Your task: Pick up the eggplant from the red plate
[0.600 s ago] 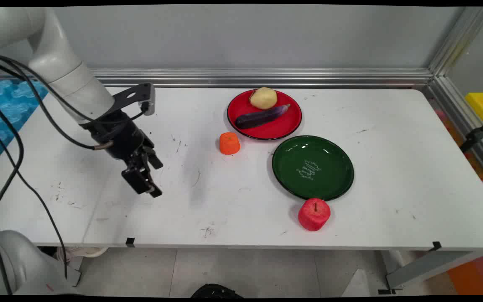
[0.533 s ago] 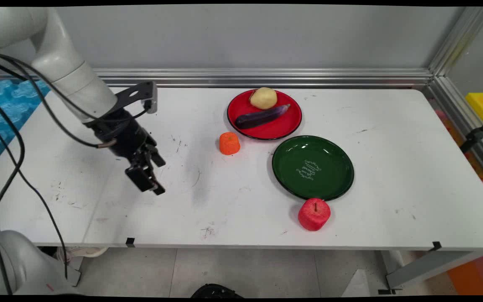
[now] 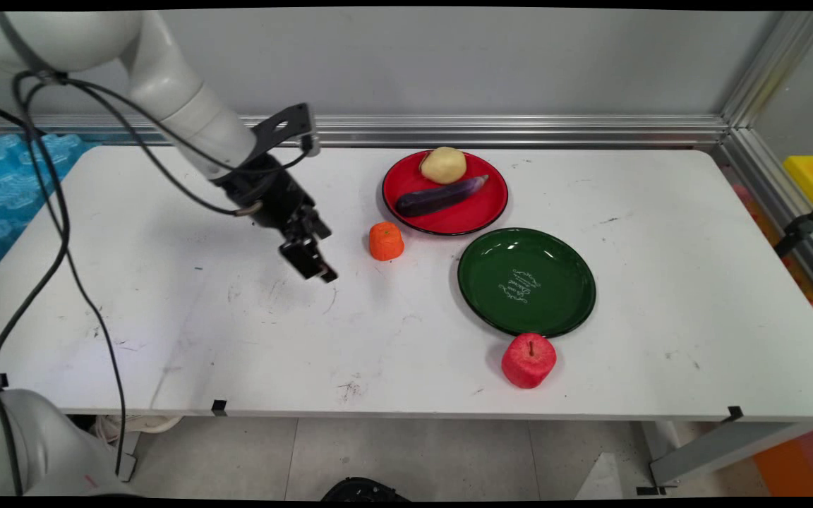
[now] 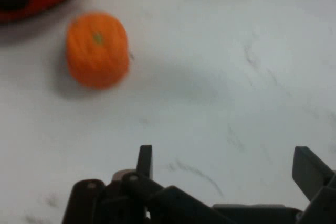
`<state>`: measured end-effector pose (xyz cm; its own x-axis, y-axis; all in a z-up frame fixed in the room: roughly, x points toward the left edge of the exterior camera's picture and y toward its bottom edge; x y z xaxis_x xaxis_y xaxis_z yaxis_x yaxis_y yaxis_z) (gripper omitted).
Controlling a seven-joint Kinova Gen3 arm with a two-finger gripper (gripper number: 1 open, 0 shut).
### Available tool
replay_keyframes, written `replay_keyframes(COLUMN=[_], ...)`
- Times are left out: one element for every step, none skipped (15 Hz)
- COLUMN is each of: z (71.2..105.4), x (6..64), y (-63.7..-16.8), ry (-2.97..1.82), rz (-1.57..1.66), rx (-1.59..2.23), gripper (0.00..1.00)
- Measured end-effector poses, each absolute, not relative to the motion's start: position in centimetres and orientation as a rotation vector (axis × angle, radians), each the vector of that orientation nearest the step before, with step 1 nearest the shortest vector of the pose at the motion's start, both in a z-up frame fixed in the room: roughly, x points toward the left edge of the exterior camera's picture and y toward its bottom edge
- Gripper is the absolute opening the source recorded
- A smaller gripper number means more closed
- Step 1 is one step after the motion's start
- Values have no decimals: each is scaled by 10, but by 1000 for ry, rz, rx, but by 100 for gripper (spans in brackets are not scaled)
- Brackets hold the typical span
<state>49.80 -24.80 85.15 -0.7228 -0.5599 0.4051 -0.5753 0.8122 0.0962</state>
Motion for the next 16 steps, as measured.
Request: replay_keyframes(z=[850, 847, 845, 844, 841, 838, 835, 832, 828, 825, 820, 816, 813, 809, 806, 802], x=[495, 492, 489, 487, 485, 483, 481, 479, 478, 476, 475, 474, 473, 472, 471, 470], y=[-256, -264, -271, -276, -283, -290, -297, -305, -311, -317, -324, -329, -335, -339, -345, -351], ry=[-2566, -2555, -2547, -2540, -2530, -2522, -2511, -2500, -2491, -2482, -2474, -2466, -2460, -2454, -2446, -2439], rz=[73, 97, 116, 129, 151, 170, 192, 212, 228, 246, 262, 275, 285, 295, 305, 315], rx=[843, 835, 830, 826, 822, 819, 816, 814, 813, 813, 815, 817, 818, 819, 820, 821], gripper=[100, 100, 100, 100, 100, 100, 100, 100, 100, 100, 100, 100, 100, 100, 100, 100])
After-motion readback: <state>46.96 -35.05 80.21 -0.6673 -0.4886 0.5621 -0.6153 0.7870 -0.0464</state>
